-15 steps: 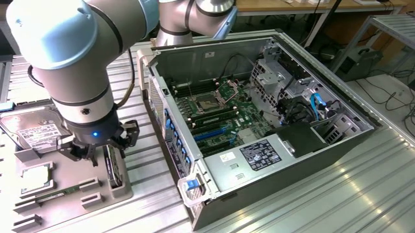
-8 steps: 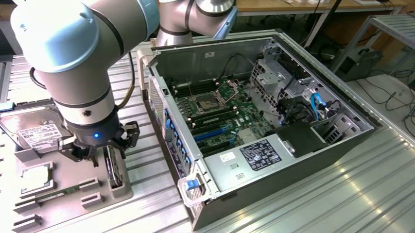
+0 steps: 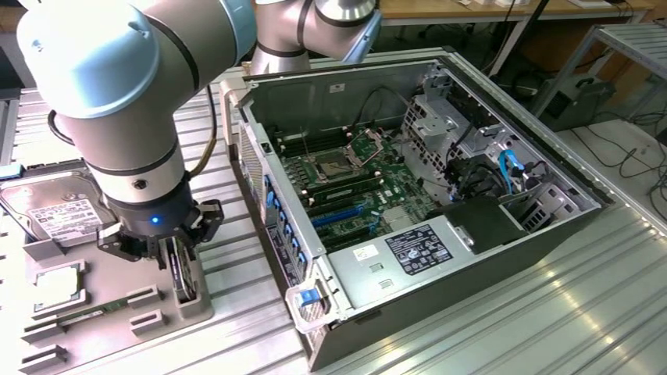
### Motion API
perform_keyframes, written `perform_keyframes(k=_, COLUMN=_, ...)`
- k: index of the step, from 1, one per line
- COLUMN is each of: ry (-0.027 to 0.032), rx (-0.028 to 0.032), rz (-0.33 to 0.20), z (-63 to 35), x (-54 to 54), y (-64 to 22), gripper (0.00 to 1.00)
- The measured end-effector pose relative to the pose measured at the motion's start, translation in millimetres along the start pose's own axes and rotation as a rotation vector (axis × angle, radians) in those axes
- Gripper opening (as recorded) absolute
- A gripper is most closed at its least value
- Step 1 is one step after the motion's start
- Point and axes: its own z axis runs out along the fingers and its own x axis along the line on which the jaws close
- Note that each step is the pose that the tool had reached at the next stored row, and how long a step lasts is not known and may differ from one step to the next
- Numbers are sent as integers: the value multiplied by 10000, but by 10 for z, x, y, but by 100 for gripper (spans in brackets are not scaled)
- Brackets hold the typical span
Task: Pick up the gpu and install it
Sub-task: 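Pick up the gpu and move the gpu toward the slot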
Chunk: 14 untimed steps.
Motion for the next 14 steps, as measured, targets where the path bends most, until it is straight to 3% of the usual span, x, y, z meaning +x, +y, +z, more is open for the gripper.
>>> perform_keyframes(k=1, ry=0, rx=6, rz=2, z=0, x=0, y=-1, gripper=43)
perform_keyframes(k=5, ry=0, rx=22, rz=1, z=0, x=-2, y=-3, gripper=41)
perform_keyframes(k=6, ry=-1, rx=26, rz=1, z=1, x=-3, y=-3, gripper=34)
perform_keyframes(k=14, ry=0, rx=75, rz=1, z=2, x=-16, y=-3, gripper=28)
